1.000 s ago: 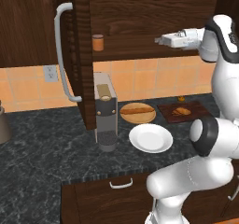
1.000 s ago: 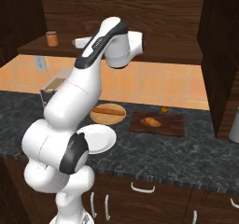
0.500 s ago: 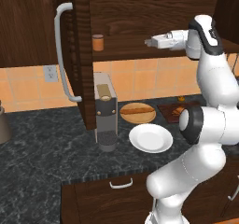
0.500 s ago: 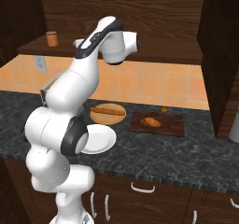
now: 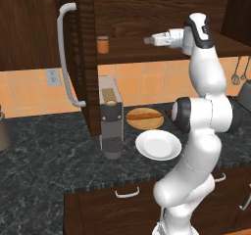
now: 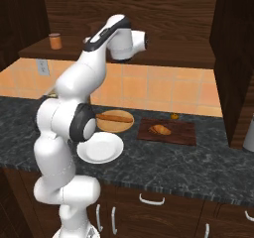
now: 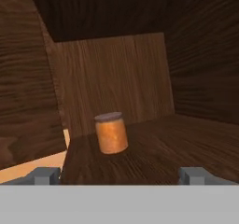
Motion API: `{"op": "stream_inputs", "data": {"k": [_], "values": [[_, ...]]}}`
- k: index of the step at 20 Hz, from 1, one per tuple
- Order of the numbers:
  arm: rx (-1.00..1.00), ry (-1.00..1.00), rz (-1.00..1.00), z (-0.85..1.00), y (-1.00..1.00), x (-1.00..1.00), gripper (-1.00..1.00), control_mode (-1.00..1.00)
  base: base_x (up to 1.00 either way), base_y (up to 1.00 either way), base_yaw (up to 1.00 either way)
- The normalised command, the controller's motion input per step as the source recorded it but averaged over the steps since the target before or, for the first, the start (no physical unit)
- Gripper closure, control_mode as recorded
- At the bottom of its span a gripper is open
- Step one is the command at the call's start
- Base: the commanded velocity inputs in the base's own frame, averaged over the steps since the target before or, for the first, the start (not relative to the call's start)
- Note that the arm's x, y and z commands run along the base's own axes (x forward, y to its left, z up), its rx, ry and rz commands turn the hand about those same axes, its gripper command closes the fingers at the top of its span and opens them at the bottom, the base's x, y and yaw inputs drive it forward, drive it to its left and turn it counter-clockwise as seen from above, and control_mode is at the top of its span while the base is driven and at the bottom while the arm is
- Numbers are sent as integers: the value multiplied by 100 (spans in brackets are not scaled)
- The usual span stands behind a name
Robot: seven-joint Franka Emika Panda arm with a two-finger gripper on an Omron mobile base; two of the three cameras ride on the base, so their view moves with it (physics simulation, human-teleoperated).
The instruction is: From the different types of pastries on the counter, select a croissant and place it on the cutting board. Then retrieve a jar of jam from the cabinet and place it alongside the croissant on the cutting board.
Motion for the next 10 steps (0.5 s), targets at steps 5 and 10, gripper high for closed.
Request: {"op": "stream_inputs", "data": {"k": [5,10], "values": [[-3,-4,4,0,37,20,-100,-100,0,0,0],[0,-10,8,0,50,-22,-100,-100,0,0,0]]}}
